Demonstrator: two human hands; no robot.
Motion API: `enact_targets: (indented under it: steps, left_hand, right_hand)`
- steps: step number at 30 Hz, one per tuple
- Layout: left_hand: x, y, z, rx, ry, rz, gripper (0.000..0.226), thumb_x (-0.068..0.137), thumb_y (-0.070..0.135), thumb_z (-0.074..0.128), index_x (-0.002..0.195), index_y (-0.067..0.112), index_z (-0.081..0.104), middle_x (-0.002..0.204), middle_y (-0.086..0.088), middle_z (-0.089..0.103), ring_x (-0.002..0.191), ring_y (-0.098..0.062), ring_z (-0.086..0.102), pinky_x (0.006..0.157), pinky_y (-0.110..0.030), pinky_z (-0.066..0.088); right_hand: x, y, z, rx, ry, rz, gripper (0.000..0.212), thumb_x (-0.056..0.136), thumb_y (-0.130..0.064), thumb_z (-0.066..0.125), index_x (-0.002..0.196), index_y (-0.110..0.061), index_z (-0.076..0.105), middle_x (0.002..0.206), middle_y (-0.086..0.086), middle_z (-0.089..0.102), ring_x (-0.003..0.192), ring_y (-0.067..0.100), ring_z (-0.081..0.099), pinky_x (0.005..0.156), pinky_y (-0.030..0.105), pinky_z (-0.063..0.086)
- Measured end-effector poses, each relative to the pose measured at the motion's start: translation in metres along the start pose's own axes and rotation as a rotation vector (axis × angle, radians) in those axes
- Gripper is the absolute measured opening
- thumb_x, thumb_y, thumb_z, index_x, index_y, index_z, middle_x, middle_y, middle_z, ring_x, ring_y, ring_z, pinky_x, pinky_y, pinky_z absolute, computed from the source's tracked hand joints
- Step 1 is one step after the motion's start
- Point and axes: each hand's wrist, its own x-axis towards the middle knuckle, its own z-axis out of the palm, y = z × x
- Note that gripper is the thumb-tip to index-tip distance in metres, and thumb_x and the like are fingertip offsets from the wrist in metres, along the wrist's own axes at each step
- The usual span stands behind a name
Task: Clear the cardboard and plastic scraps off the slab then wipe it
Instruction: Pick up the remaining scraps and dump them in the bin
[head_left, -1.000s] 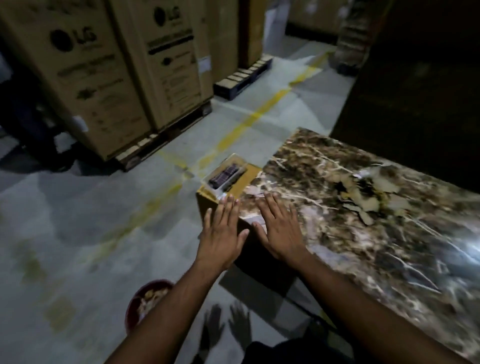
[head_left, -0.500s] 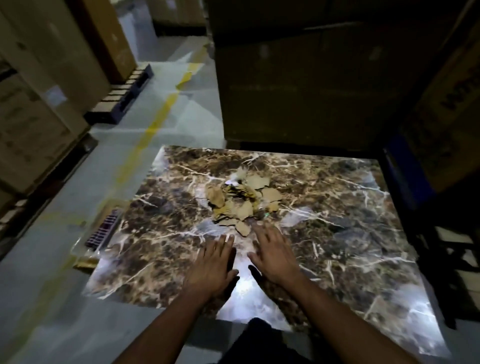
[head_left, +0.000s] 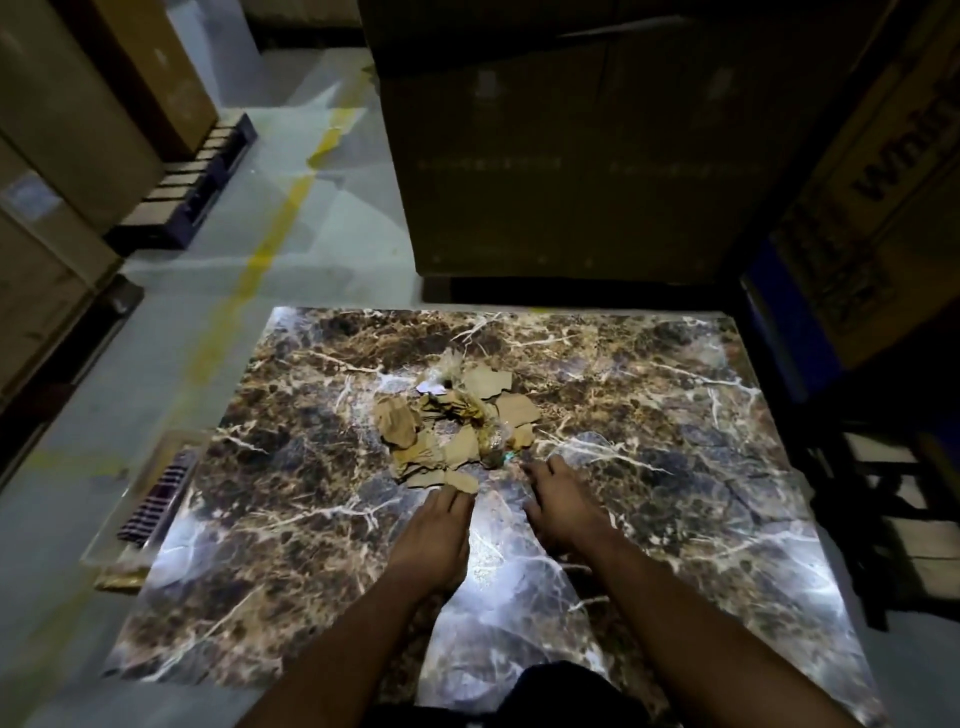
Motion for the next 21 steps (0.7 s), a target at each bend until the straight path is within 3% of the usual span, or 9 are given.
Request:
enact_targets:
  steps: [3, 5, 7, 10, 12, 14, 17, 21]
  left_hand:
    - [0.008, -0.009, -0.015, -0.106, 0.003, 0.073, 0.043, 0.092, 0.026, 0.045, 0.135, 0.022, 0.046, 0.129, 0.001, 0.046, 0.114, -0.022, 0.047, 0.093, -0.036, 0.046]
    - [0.009, -0.025, -0.027, -0.106, 0.095, 0.091, 0.041, 0.091, 0.029, 0.046, 0.132, 0.023, 0.051, 0.126, 0.002, 0.049, 0.113, -0.02, 0.048, 0.093, -0.038, 0.048]
    - [0.01, -0.048, -0.035, -0.043, 0.228, 0.049, 0.046, 0.089, 0.035, 0.055, 0.133, 0.024, 0.05, 0.131, 0.001, 0.047, 0.118, -0.022, 0.045, 0.096, -0.046, 0.048]
    - [0.02, -0.08, -0.045, -0.013, 0.129, -0.21, 0.088, 0.08, 0.063, 0.066, 0.153, 0.034, 0.025, 0.159, 0.0, 0.016, 0.144, -0.029, 0.017, 0.118, -0.058, 0.028]
    - [0.032, -0.094, -0.049, -0.019, 0.033, -0.282, 0.114, 0.069, 0.08, 0.065, 0.158, 0.038, 0.007, 0.165, 0.004, -0.007, 0.151, -0.031, -0.002, 0.12, -0.057, 0.01]
    - [0.044, -0.101, -0.047, -0.059, -0.041, -0.274, 0.124, 0.065, 0.085, 0.064, 0.158, 0.038, -0.003, 0.166, 0.004, -0.019, 0.153, -0.032, -0.012, 0.119, -0.056, 0.002]
    - [0.049, -0.099, -0.036, -0.133, -0.075, -0.251, 0.115, 0.076, 0.076, 0.062, 0.159, 0.032, -0.005, 0.166, 0.001, -0.023, 0.154, -0.03, -0.011, 0.122, -0.051, 0.005]
    - [0.04, -0.08, -0.018, -0.104, -0.001, -0.219, 0.094, 0.091, 0.067, 0.048, 0.159, 0.029, -0.004, 0.167, -0.001, -0.019, 0.154, -0.028, -0.005, 0.123, -0.047, 0.004]
  right_hand:
    - [0.014, -0.009, -0.015, 0.075, -0.059, -0.121, 0.06, 0.093, -0.02, 0.063, 0.15, -0.022, 0.044, 0.139, 0.014, 0.048, 0.122, 0.033, 0.052, 0.097, 0.036, 0.046]
    - [0.025, -0.009, -0.032, 0.14, 0.078, -0.114, 0.04, 0.093, -0.016, 0.061, 0.133, -0.013, 0.061, 0.124, 0.014, 0.06, 0.112, 0.032, 0.06, 0.091, 0.035, 0.048]
    - [0.041, -0.007, -0.049, 0.148, 0.203, -0.079, 0.037, 0.093, -0.025, 0.066, 0.127, -0.012, 0.064, 0.121, 0.01, 0.061, 0.11, 0.029, 0.062, 0.091, 0.035, 0.05]
    - [0.074, -0.014, -0.065, 0.047, 0.086, -0.073, 0.077, 0.082, -0.056, 0.074, 0.148, -0.028, 0.044, 0.145, 0.005, 0.045, 0.134, 0.028, 0.04, 0.109, 0.048, 0.041]
    - [0.095, -0.025, -0.067, -0.033, -0.044, -0.113, 0.111, 0.067, -0.069, 0.079, 0.157, -0.037, 0.023, 0.164, 0.0, 0.019, 0.148, 0.035, 0.017, 0.117, 0.065, 0.023]
    - [0.111, -0.034, -0.063, -0.109, -0.123, -0.163, 0.128, 0.059, -0.074, 0.081, 0.16, -0.039, 0.01, 0.169, -0.003, 0.004, 0.152, 0.036, 0.004, 0.117, 0.07, 0.01]
    - [0.114, -0.037, -0.044, -0.176, -0.176, -0.203, 0.132, 0.058, -0.079, 0.077, 0.16, -0.039, 0.003, 0.169, -0.004, 0.001, 0.153, 0.036, 0.0, 0.118, 0.069, 0.01]
    - [0.083, -0.035, -0.011, -0.144, -0.072, -0.146, 0.123, 0.066, -0.083, 0.064, 0.16, -0.037, 0.001, 0.168, -0.004, 0.007, 0.154, 0.029, 0.007, 0.119, 0.061, 0.009]
